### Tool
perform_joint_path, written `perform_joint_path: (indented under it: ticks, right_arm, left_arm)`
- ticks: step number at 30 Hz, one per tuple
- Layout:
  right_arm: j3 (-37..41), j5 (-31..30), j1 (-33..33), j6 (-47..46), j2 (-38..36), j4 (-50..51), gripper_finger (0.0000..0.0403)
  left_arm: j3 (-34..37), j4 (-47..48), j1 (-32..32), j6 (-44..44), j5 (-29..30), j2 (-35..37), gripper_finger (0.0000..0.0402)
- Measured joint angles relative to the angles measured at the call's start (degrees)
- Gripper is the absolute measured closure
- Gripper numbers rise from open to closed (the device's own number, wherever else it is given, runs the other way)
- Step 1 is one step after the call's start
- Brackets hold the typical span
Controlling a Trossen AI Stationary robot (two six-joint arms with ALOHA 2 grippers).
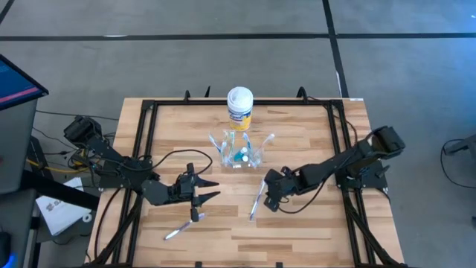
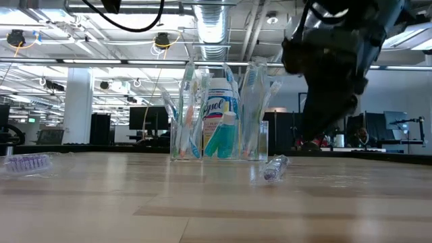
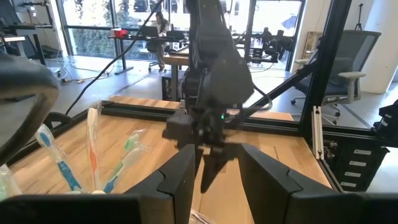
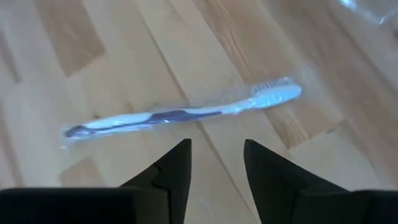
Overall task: Pick & Place toothbrushing station
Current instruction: Put the top purple toothbrush into the transparent organizer
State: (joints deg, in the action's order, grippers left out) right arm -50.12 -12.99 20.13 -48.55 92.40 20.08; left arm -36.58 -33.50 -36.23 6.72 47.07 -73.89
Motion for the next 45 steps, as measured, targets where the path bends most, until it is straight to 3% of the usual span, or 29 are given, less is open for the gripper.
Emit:
perform_joint_path:
  ticks: [7,23,29,36,45]
  right_arm:
    - [-0.01,1.17,0.01,-1.01,3.58,-4.15,0.0260]
    - [-0.01,1.08,0.06,-1.09,3.54,-6.53,0.0263]
    - [-0.31,6.80,-0.47,17.47,2.26,-7.40,0.0269]
    - [-1.36,6.94,-0.47,35.47,2.64,-7.29,0.0277]
    - [-1.35,6.46,-1.59,50.73,2.66,-7.30,0.0281]
  left_arm:
    - [0.00,0.00,0.00,0.00,0.00,0.00,0.0284]
    - [0.00,0.00,0.00,0.02,-0.02,0.00,0.0284]
    - [0.00,0.01,0.00,0.02,0.00,0.00,0.0284]
    - [0.00,0.02,0.00,0.00,0.00,0.00,0.0284]
    - [0.00,0.02,0.00,0.00,0.00,0.02,0.0284]
